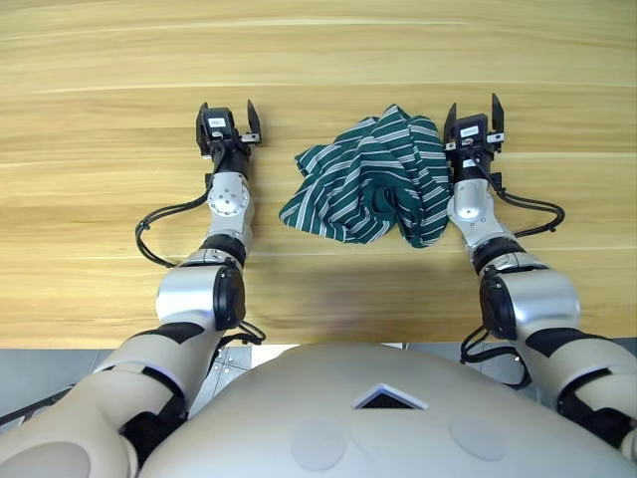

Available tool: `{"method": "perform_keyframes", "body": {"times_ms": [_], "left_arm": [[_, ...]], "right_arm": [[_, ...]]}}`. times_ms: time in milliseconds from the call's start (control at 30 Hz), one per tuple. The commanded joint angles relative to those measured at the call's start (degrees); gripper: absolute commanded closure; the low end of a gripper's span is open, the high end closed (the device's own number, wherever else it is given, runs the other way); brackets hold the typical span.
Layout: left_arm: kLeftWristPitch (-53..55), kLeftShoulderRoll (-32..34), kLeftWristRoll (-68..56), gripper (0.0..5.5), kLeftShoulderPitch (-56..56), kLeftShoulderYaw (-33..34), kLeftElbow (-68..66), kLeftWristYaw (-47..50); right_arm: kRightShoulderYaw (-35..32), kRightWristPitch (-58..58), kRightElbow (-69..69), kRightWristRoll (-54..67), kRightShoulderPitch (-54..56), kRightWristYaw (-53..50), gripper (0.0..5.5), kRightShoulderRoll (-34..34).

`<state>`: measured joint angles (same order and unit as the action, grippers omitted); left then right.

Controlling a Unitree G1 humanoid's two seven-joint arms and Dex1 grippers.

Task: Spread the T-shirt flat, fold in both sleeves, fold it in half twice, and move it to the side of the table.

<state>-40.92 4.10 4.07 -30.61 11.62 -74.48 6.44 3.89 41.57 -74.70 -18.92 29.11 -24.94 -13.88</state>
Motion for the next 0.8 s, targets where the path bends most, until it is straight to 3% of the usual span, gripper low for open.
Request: {"method": "perform_keyframes", "body": {"times_ms": [33, 200, 400, 800], "left_arm": [[0.85, 1.66, -0.15, 1.33, 1.25, 0.41, -1.31, 1.01], [0.6, 2.37, -0.21, 1.33, 1.97, 0.81, -1.29, 1.92], [0.25, 3.01, -1.51, 1.33, 2.34, 1.99, -1.07, 0.87], [-4.45, 3.36, -4.95, 1.33, 2.59, 3.76, 0.49, -7.45]], "right_arm": [[-0.71, -1.08, -1.08, 0.74, 0.43, 0.07, 2.36, 0.36], [-2.17, -1.52, -1.15, 1.68, 0.41, 0.22, 2.36, -0.35], [-13.83, -3.51, -1.18, 14.75, -0.35, 12.25, 2.36, -2.27], [-10.98, -1.72, -0.19, 10.03, -2.82, 9.8, 2.36, -4.7]]}}
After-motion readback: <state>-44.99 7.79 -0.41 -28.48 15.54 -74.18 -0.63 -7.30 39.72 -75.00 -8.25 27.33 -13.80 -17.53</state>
